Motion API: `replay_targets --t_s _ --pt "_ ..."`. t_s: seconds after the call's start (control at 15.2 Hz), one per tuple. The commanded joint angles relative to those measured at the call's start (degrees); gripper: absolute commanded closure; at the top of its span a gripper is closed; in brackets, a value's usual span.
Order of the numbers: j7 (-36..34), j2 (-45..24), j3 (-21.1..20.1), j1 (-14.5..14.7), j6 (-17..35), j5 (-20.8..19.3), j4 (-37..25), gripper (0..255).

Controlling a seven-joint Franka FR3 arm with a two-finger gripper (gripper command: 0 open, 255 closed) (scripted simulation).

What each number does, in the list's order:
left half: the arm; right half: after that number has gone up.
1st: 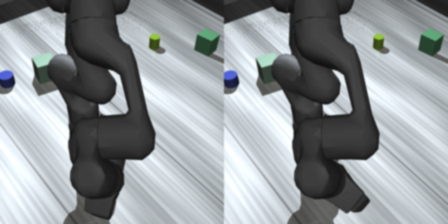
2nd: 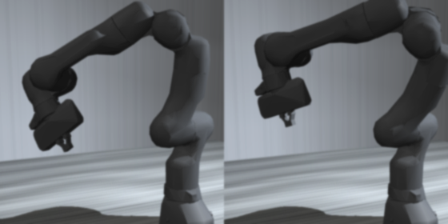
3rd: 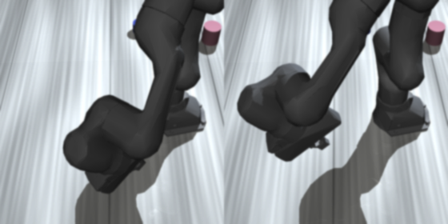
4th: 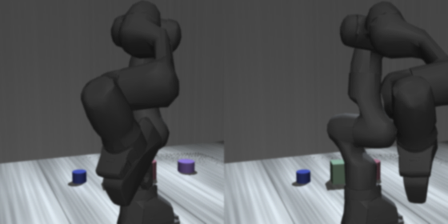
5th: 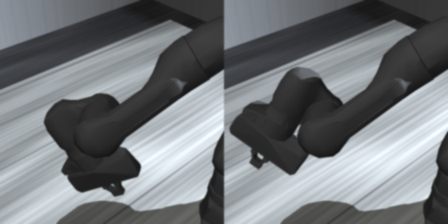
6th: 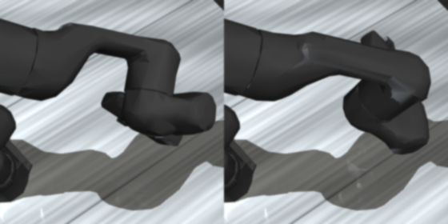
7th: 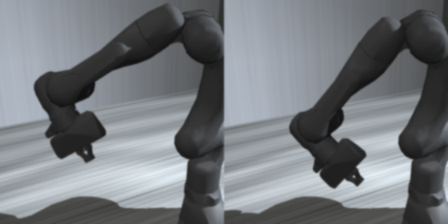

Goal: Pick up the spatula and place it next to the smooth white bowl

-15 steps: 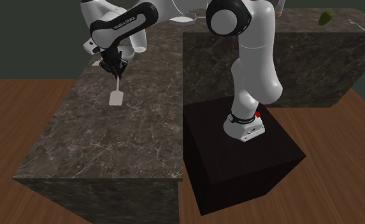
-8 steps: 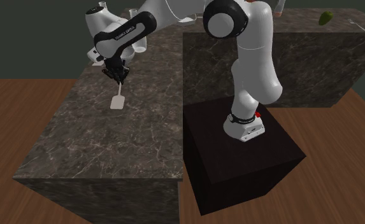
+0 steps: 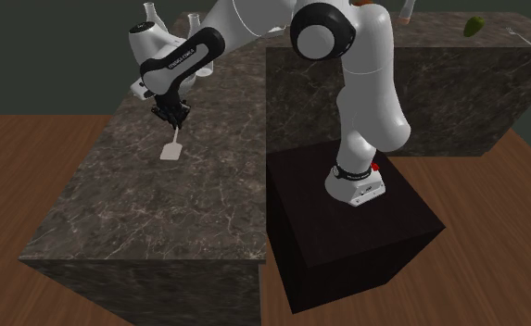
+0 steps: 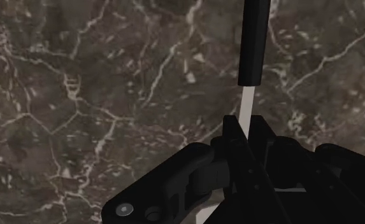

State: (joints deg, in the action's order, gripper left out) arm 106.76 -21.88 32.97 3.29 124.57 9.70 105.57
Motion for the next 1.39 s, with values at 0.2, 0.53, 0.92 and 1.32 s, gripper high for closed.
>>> replay_targets --t_s 0.2,0.53,0.92,1.32 --pt "0.0 -0.04 -0.02 0.0 0.06 0.03 0.02 255" --pt "0.0 -0.03 -0.02 0.0 0.06 0.03 0.02 0" --pt "-1.48 3.36 1.0 1.04 -6.03 -2.29 -3.16 0" --pt "-1.49 3.36 1.0 1.04 -6.03 -2.29 -3.16 0"
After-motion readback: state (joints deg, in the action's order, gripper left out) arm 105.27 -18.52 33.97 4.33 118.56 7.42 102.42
